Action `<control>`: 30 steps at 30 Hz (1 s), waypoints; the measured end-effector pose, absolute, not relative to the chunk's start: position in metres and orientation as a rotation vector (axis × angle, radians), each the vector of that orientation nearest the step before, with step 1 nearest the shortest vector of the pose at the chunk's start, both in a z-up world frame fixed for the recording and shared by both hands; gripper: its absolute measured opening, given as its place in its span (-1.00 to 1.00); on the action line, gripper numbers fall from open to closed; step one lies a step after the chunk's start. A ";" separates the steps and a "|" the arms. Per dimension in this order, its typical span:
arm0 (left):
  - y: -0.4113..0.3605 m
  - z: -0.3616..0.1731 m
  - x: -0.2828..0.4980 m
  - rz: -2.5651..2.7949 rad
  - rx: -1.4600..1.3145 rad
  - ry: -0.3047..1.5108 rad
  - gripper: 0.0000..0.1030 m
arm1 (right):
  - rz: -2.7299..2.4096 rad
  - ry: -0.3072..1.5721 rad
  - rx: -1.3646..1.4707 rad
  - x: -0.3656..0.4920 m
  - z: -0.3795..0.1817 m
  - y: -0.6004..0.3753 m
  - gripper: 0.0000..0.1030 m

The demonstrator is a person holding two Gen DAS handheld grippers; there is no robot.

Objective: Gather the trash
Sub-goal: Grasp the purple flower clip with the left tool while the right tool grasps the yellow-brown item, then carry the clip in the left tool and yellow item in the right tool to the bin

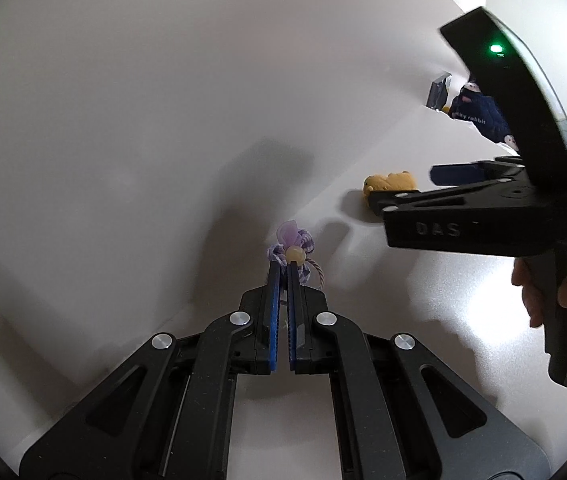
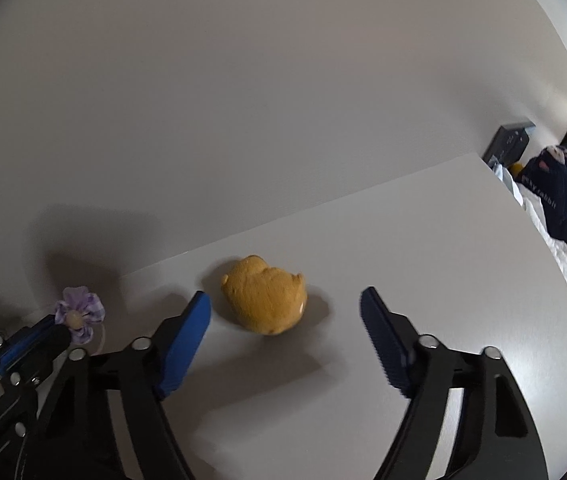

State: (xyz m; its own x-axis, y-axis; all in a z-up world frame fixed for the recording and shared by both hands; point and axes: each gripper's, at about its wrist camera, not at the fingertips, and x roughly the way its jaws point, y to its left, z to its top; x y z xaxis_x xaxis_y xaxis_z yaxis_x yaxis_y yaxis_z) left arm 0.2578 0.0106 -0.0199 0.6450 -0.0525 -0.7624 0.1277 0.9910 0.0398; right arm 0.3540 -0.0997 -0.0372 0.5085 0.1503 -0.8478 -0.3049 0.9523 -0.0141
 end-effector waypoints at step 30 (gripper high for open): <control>-0.044 0.018 0.205 -0.209 0.077 0.849 -0.96 | 0.240 0.971 -0.059 0.245 0.032 -0.174 -0.14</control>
State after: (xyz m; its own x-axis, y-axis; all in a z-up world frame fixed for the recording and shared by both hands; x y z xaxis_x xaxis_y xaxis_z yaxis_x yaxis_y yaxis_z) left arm 0.2050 -0.0440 0.0177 0.6418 -0.1525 -0.7515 0.2134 0.9768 -0.0159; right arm 0.2446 -0.1744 0.0324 0.5405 0.1759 -0.8227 -0.2282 0.9719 0.0578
